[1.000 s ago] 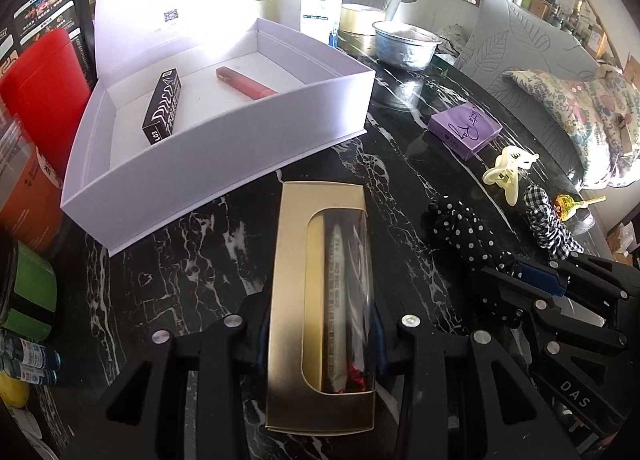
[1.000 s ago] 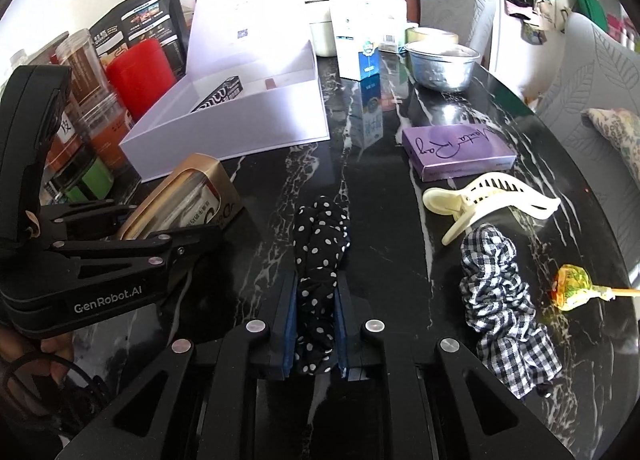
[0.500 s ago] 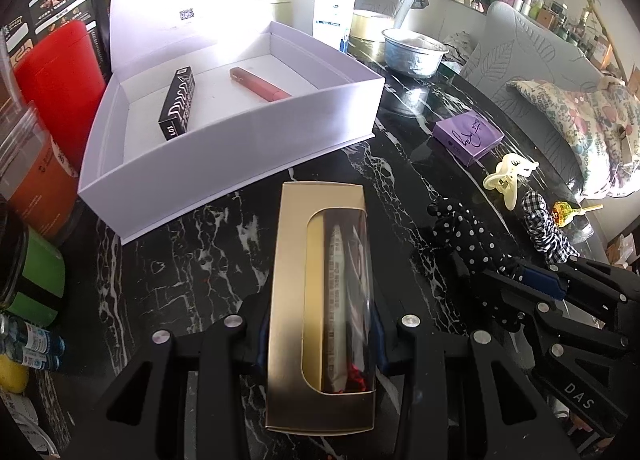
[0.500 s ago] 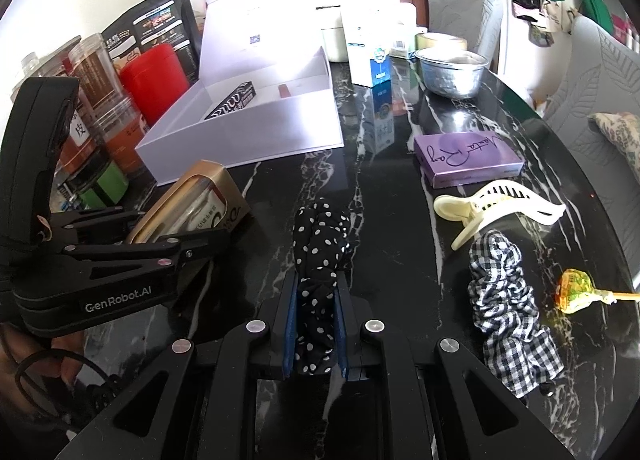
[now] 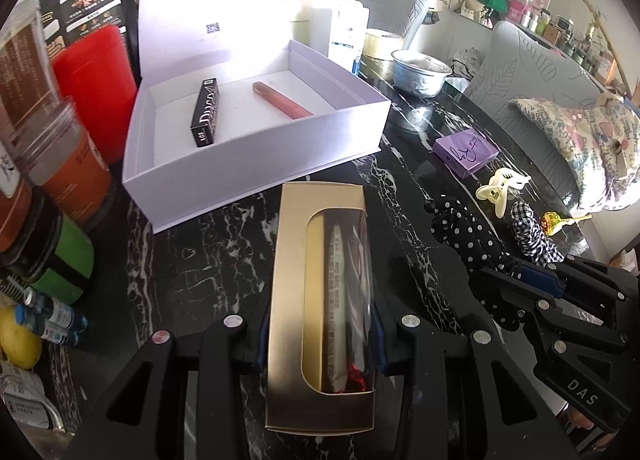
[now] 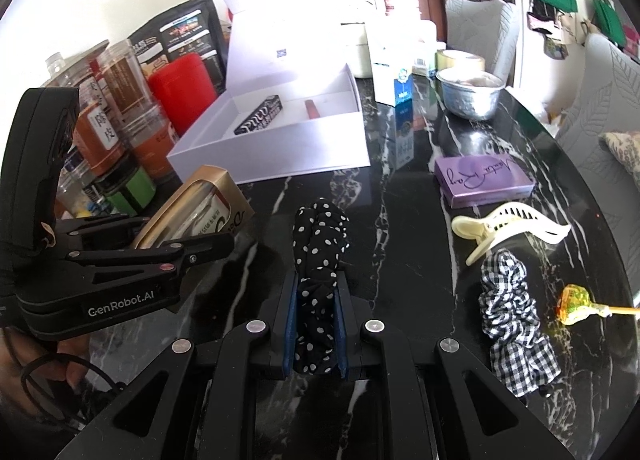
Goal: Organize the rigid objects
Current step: 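Lift the gold box and polka-dot scrunchie and carry both toward the open white box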
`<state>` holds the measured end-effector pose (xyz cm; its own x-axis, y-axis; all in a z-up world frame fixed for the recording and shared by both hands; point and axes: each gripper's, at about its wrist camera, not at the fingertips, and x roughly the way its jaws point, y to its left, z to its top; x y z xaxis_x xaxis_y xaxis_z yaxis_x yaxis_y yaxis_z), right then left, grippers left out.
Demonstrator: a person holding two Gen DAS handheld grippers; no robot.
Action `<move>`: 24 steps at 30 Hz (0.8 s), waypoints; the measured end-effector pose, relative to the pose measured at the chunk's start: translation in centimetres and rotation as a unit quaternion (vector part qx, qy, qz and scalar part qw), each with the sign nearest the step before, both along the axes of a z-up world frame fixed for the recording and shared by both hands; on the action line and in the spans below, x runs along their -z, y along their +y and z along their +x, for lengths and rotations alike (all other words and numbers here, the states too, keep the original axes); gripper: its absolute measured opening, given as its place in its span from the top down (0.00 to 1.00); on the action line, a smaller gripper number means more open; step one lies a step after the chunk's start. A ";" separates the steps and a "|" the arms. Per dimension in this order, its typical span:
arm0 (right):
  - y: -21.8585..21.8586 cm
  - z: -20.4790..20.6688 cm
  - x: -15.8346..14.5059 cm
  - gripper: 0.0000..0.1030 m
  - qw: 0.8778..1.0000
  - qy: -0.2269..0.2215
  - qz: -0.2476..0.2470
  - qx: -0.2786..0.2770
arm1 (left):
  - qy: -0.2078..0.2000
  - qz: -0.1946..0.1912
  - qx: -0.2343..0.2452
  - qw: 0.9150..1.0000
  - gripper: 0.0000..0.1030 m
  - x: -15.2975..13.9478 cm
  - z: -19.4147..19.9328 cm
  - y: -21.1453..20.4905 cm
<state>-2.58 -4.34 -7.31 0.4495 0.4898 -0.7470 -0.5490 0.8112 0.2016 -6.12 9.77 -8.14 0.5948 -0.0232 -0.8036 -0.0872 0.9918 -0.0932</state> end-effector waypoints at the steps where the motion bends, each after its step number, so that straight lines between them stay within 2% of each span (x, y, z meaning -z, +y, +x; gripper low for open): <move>1: 0.1 -0.2 -0.2 0.85 1.000 -0.002 0.002 -0.003 | -0.001 0.001 -0.001 1.000 0.64 -0.1 -0.2 0.0; 8: 0.2 -1.6 -0.8 0.85 1.000 -0.009 0.008 -0.017 | -0.010 0.008 -0.013 1.000 0.64 -0.9 -1.7 -0.2; 17: 0.4 -3.0 -1.6 0.85 0.999 -0.013 0.019 -0.033 | -0.027 -0.003 -0.032 0.999 0.64 -1.9 -3.7 0.1; 24: 1.2 -3.0 -3.2 0.85 0.998 -0.022 0.031 -0.048 | -0.044 -0.001 -0.039 0.998 0.64 -3.8 -3.4 1.2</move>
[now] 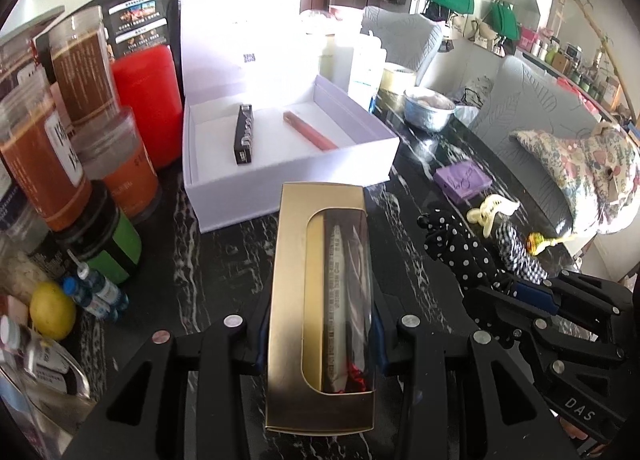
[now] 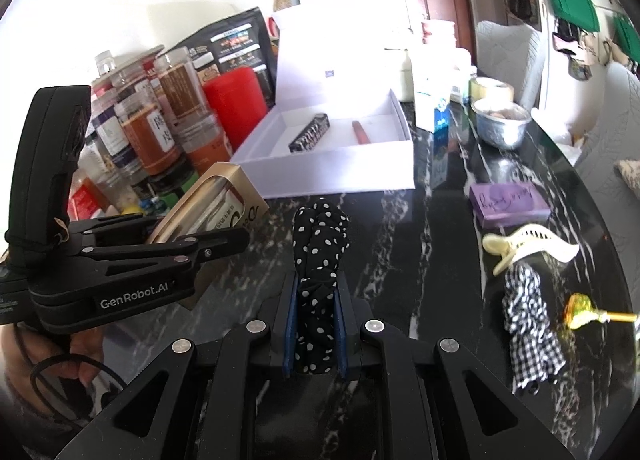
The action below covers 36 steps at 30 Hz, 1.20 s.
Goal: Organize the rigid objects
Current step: 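Lift the gold box and polka-dot scrunchie and carry both toward the open white box, then lower the gold box and scrunchie into the white box and open both grippers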
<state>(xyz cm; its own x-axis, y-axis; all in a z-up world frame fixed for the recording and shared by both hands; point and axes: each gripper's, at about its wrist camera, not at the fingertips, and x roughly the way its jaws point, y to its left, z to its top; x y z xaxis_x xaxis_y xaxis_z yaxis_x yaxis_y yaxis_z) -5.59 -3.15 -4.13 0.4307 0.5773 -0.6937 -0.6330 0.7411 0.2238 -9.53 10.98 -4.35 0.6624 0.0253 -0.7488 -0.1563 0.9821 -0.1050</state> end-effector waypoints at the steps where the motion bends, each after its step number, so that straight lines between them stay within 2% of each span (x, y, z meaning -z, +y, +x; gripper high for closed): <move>1: 0.1 0.1 -0.3 0.85 1.000 -0.002 0.001 -0.002 | -0.002 0.001 0.000 1.000 0.64 -0.2 0.2 0.1; 21: 3.5 6.1 -3.9 0.85 0.999 -0.034 0.006 -0.013 | -0.032 0.002 0.000 0.999 0.64 -3.4 6.6 3.2; 36: 6.1 12.2 -4.8 0.85 0.999 -0.038 0.010 -0.025 | -0.041 0.009 -0.019 0.999 0.64 -4.6 12.6 5.4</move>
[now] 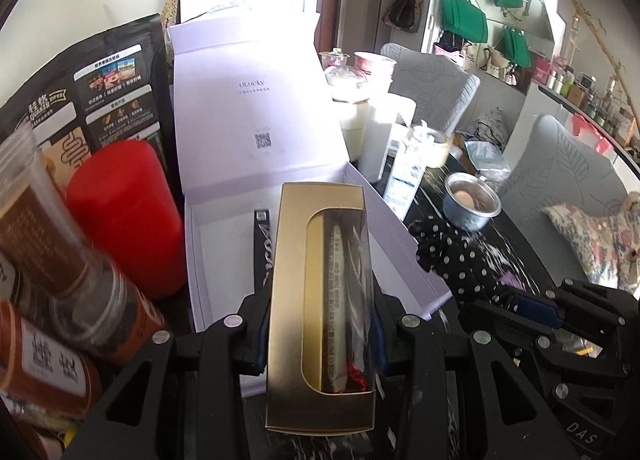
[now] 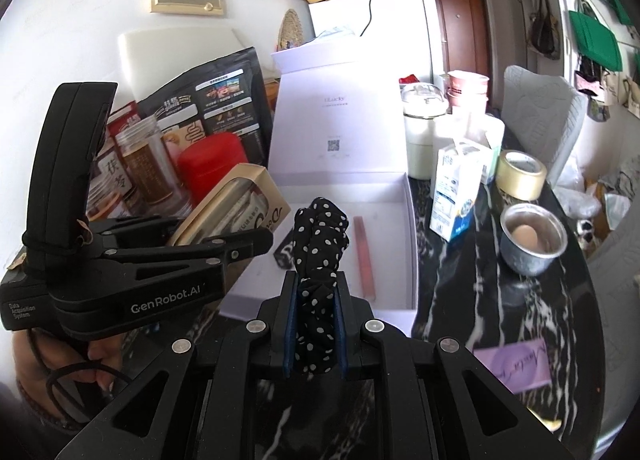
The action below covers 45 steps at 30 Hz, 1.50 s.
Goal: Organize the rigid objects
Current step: 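Lower the gold box and scrunchie into the white box and open both grippers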
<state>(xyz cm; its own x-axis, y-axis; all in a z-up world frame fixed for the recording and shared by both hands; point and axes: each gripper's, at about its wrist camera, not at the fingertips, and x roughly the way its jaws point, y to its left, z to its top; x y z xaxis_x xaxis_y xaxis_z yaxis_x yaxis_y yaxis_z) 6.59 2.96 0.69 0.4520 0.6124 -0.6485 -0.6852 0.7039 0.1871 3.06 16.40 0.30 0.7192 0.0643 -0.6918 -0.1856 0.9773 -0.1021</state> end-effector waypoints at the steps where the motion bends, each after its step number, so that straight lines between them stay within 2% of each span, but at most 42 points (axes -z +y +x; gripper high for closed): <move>1: 0.1 0.3 0.0 0.85 1.000 0.001 0.000 0.000 | 0.000 -0.001 -0.002 1.000 0.64 -0.1 0.4 0.2; 12: 2.4 4.6 -0.7 0.85 1.000 -0.010 0.004 -0.005 | -0.012 0.002 -0.016 1.000 0.64 -1.0 4.7 2.4; 22: 4.4 8.0 0.2 0.85 1.000 -0.007 0.002 -0.003 | 0.008 0.008 -0.043 0.999 0.64 1.0 7.0 4.5; 28: 5.1 9.7 2.2 0.85 1.000 0.014 -0.010 0.003 | 0.038 0.017 -0.043 0.998 0.64 3.1 8.0 5.0; 38: 6.2 11.5 7.0 0.85 0.995 0.049 -0.077 0.026 | 0.090 0.023 -0.056 0.994 0.64 6.7 9.6 5.7; 42: 6.3 11.9 8.5 0.85 0.994 0.068 -0.087 0.024 | 0.107 0.012 -0.055 0.993 0.64 8.0 10.2 6.0; 45: 6.5 11.9 9.0 0.85 0.993 0.065 -0.093 0.022 | 0.115 0.008 -0.056 0.992 0.63 8.7 10.4 6.0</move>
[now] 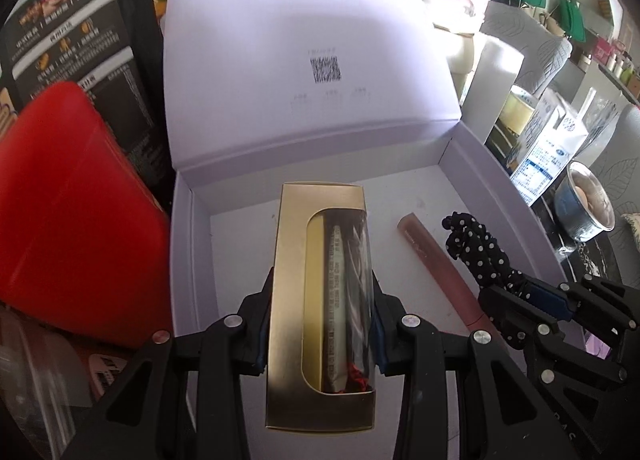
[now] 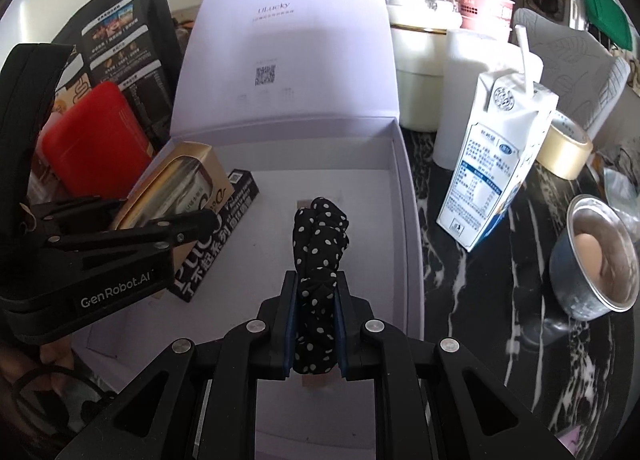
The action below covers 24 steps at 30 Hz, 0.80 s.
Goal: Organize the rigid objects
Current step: 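Lower the gold box and scrunchie into the white box and open both grippers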
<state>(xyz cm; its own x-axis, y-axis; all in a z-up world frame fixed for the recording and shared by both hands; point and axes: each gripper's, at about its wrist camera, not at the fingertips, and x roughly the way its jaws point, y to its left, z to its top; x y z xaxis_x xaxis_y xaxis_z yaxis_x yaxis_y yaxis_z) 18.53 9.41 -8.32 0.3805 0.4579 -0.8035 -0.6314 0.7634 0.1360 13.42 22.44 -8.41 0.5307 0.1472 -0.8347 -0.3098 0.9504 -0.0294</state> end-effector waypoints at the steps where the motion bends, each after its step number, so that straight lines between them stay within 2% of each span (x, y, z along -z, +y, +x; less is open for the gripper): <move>1: 0.0 0.0 0.0 0.85 1.000 -0.001 -0.003 0.000 | -0.003 0.002 0.000 1.000 0.63 0.0 0.0 0.0; 21: 0.5 -0.5 0.2 0.83 1.000 -0.004 -0.011 -0.009 | 0.002 0.008 -0.010 1.000 0.63 0.1 0.6 -0.5; 24: 0.5 -0.4 0.1 0.76 1.000 0.000 -0.006 -0.007 | 0.004 0.001 -0.009 1.000 0.63 0.0 0.7 -0.3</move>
